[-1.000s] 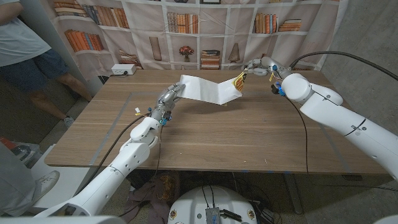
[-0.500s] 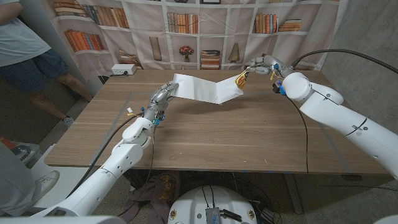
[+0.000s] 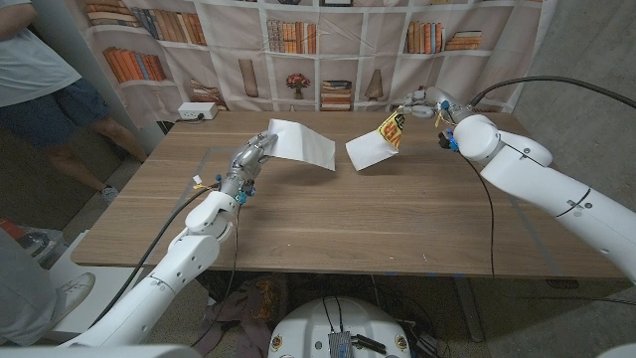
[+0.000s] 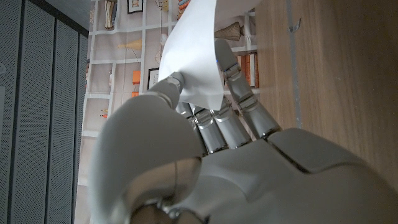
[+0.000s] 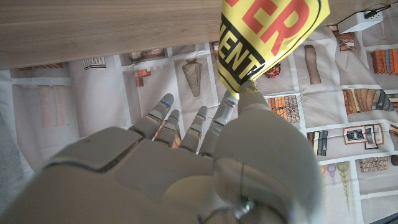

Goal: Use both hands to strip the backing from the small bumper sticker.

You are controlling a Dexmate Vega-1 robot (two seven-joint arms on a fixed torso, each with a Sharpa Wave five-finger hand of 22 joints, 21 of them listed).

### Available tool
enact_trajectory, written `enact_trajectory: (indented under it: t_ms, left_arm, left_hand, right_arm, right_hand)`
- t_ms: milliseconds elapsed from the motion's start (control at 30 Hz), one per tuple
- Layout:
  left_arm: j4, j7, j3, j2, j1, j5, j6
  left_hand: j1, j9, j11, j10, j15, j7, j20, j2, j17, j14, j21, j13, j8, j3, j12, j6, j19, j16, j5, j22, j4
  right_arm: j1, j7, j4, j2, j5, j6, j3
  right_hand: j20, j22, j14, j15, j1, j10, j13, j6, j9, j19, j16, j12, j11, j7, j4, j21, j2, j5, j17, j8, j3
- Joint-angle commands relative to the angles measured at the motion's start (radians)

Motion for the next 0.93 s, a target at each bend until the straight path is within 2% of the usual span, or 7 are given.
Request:
enact_trajectory:
  t_ms: [33, 167, 433, 733, 833, 900, 933]
  left_arm:
    - [-0.027, -0.018, -0.019, 0.021, 0.034, -0.013, -0.016]
    - [0.009, -0.086, -0.012, 0.024, 0.019, -0.022, -0.033]
    - [0.011, -0.098, -0.002, 0.025, 0.012, -0.021, -0.027]
    - [-0.002, -0.059, 0.021, -0.005, 0.017, -0.004, -0.03]
    - [0.009, -0.071, 0.034, -0.007, 0.005, -0.005, -0.018]
    - [0.03, -0.114, 0.032, -0.041, -0.001, -0.068, -0.021]
    - [0.017, -0.085, 0.036, -0.028, 0.0, -0.035, -0.015]
  left_hand:
    - [-0.005, 0.001, -0.008, 0.005, -0.006, -0.005, -0.087, 0.003, 0.002, 0.006, 0.005, 0.003, 0.002, 0.006, 0.002, 0.002, -0.003, 0.002, 0.0, 0.003, 0.0]
    - [-0.007, 0.001, -0.008, 0.004, -0.006, -0.007, -0.086, 0.003, 0.002, 0.005, 0.005, 0.002, 0.002, 0.006, 0.001, 0.003, -0.003, 0.002, 0.0, 0.003, 0.0]
    - [-0.008, 0.0, -0.008, 0.005, -0.006, -0.01, -0.087, 0.002, 0.002, 0.004, 0.005, 0.002, 0.002, 0.007, 0.0, 0.002, -0.005, 0.001, 0.0, 0.003, 0.0]
    - [-0.01, 0.0, -0.009, 0.006, -0.006, -0.011, -0.086, 0.003, 0.002, 0.004, 0.005, 0.003, 0.002, 0.008, 0.0, 0.003, -0.006, 0.001, -0.001, 0.003, -0.001]
    - [-0.01, 0.0, -0.009, 0.007, -0.007, -0.01, -0.086, 0.003, 0.002, 0.004, 0.004, 0.003, 0.002, 0.008, 0.0, 0.002, -0.007, 0.0, -0.001, 0.003, -0.001]
    - [-0.01, 0.0, -0.009, 0.007, -0.007, -0.007, -0.086, 0.003, 0.002, 0.004, 0.005, 0.004, 0.002, 0.009, -0.001, 0.002, -0.007, 0.0, -0.001, 0.003, -0.001]
    - [-0.01, 0.0, -0.009, 0.006, -0.007, -0.008, -0.086, 0.003, 0.002, 0.005, 0.005, 0.003, 0.002, 0.009, -0.001, 0.003, -0.007, 0.001, -0.001, 0.003, -0.001]
  right_arm:
    - [0.002, -0.02, -0.021, -0.001, 0.005, -0.021, -0.009]
    - [0.006, -0.031, -0.043, -0.002, -0.014, -0.015, -0.021]
    - [0.021, -0.024, -0.075, -0.003, -0.05, -0.004, -0.043]
    - [0.022, 0.004, -0.04, -0.005, -0.043, 0.057, -0.035]
    - [0.015, 0.01, -0.031, -0.009, -0.039, 0.079, -0.03]
    - [0.01, 0.017, -0.025, -0.01, -0.034, 0.085, -0.028]
    - [0.009, 0.021, -0.023, -0.01, -0.033, 0.082, -0.028]
  right_hand:
    - [-0.085, 0.001, 0.006, -0.168, 0.004, 0.003, 0.003, 0.005, 0.002, 0.009, 0.006, -0.003, -0.006, 0.001, -0.002, 0.003, 0.006, 0.004, 0.003, -0.006, -0.002]
    - [-0.084, 0.0, 0.007, -0.168, 0.004, 0.003, 0.003, 0.004, 0.003, 0.009, 0.006, -0.003, -0.005, 0.001, -0.002, 0.003, 0.006, 0.004, 0.003, -0.006, -0.003]
    - [-0.083, 0.0, 0.008, -0.169, 0.004, 0.004, 0.003, 0.005, 0.004, 0.009, 0.006, -0.003, -0.005, 0.001, -0.001, 0.003, 0.006, 0.004, 0.003, -0.007, -0.003]
    - [-0.082, -0.001, 0.009, -0.169, 0.003, 0.004, 0.003, 0.003, 0.007, 0.008, 0.006, -0.003, -0.005, -0.001, 0.0, 0.002, 0.007, 0.003, 0.003, -0.009, -0.004]
    - [-0.082, -0.001, 0.009, -0.169, 0.003, 0.005, 0.003, 0.002, 0.008, 0.008, 0.006, -0.003, -0.005, -0.001, 0.001, 0.002, 0.007, 0.003, 0.003, -0.01, -0.004]
    - [-0.082, -0.001, 0.009, -0.169, 0.003, 0.005, 0.003, 0.003, 0.008, 0.008, 0.006, -0.002, -0.005, -0.001, 0.001, 0.002, 0.007, 0.003, 0.003, -0.009, -0.004]
    - [-0.082, -0.001, 0.009, -0.169, 0.003, 0.005, 0.003, 0.002, 0.009, 0.008, 0.006, -0.002, -0.005, -0.001, 0.001, 0.002, 0.007, 0.003, 0.004, -0.01, -0.005]
